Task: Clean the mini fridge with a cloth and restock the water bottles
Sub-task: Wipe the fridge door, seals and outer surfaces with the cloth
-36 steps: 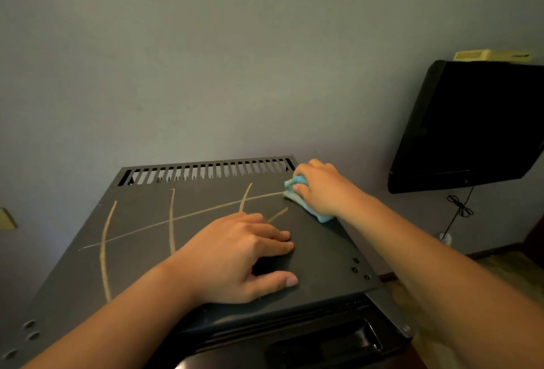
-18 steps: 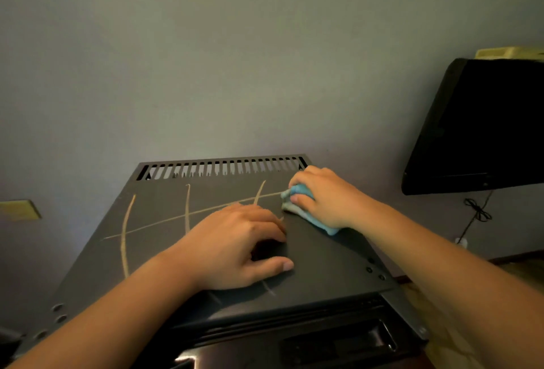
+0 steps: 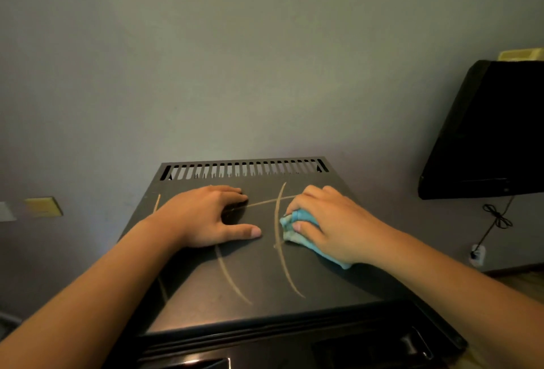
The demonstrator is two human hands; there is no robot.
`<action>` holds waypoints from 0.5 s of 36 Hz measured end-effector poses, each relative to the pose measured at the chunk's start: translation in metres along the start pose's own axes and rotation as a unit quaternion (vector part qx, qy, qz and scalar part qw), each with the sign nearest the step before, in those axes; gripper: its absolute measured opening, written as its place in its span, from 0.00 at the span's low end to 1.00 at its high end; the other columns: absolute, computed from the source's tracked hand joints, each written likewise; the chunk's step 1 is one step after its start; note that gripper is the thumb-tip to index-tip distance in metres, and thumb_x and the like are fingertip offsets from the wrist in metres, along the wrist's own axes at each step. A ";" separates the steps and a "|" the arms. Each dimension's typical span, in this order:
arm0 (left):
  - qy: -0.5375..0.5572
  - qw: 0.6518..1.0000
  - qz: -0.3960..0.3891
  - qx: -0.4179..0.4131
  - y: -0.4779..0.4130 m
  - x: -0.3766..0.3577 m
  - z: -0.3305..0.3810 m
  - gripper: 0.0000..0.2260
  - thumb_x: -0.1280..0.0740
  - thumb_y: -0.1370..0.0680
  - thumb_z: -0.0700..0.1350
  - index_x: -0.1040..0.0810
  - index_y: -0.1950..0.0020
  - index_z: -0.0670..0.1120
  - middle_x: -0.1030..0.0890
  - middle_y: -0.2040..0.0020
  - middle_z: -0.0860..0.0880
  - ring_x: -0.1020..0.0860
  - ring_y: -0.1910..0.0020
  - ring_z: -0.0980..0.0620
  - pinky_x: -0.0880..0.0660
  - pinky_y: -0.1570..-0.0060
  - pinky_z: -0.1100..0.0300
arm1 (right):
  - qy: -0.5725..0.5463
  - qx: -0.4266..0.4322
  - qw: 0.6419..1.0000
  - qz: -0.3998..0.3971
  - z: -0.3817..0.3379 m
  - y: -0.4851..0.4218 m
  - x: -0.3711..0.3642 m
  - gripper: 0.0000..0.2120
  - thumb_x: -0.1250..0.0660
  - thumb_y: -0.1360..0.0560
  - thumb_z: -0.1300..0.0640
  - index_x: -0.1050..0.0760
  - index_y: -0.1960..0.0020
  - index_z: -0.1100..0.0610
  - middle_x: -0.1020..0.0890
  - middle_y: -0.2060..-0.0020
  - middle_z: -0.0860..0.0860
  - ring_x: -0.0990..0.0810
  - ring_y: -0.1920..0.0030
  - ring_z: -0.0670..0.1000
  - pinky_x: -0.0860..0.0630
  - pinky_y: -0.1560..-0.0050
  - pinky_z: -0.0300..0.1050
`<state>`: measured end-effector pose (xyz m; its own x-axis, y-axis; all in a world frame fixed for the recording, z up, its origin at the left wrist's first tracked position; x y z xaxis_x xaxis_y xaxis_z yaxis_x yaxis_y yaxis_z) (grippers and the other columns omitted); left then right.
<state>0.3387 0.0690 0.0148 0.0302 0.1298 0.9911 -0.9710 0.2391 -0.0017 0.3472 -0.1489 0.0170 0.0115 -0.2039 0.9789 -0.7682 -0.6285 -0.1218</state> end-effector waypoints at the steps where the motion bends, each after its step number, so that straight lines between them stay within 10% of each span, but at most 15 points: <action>1: 0.004 1.000 0.005 0.000 -0.001 0.000 -0.001 0.51 0.48 0.40 0.85 0.32 0.23 0.59 0.35 0.22 0.61 0.34 0.25 0.57 0.33 0.27 0.54 | -0.006 0.002 1.000 0.000 0.001 -0.001 0.000 0.09 0.41 0.19 0.42 0.29 0.39 0.40 0.30 0.46 0.40 0.31 0.44 0.46 0.28 0.43 0.50; 9: 0.022 1.000 0.020 -0.005 0.000 -0.002 -0.002 0.50 0.47 0.40 0.85 0.30 0.25 0.60 0.33 0.24 0.62 0.33 0.26 0.58 0.31 0.29 0.52 | 0.014 -0.099 0.995 0.006 0.023 -0.042 0.005 0.14 0.42 0.16 0.45 0.30 0.33 0.47 0.29 0.38 0.47 0.30 0.39 0.52 0.26 0.39 0.55; 18: 0.023 1.000 0.020 -0.005 -0.004 -0.005 -0.005 0.50 0.46 0.40 0.86 0.31 0.24 0.60 0.33 0.23 0.62 0.33 0.26 0.58 0.31 0.30 0.51 | -0.010 -0.026 1.000 0.004 0.010 -0.010 -0.006 0.09 0.41 0.19 0.42 0.30 0.40 0.41 0.30 0.47 0.41 0.30 0.44 0.47 0.27 0.45 0.50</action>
<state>0.3435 0.0718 0.0089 0.0022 0.1830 0.9831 -0.9693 0.2420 -0.0428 0.3616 -0.1486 0.0110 0.0178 -0.2232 0.9746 -0.8007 -0.5869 -0.1198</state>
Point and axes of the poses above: each hand's wrist, its own y-axis away from the middle knuckle, its own x-axis out of the back of the hand, z = x × y, the point moved 6 cm from there along -y, towards the middle knuckle
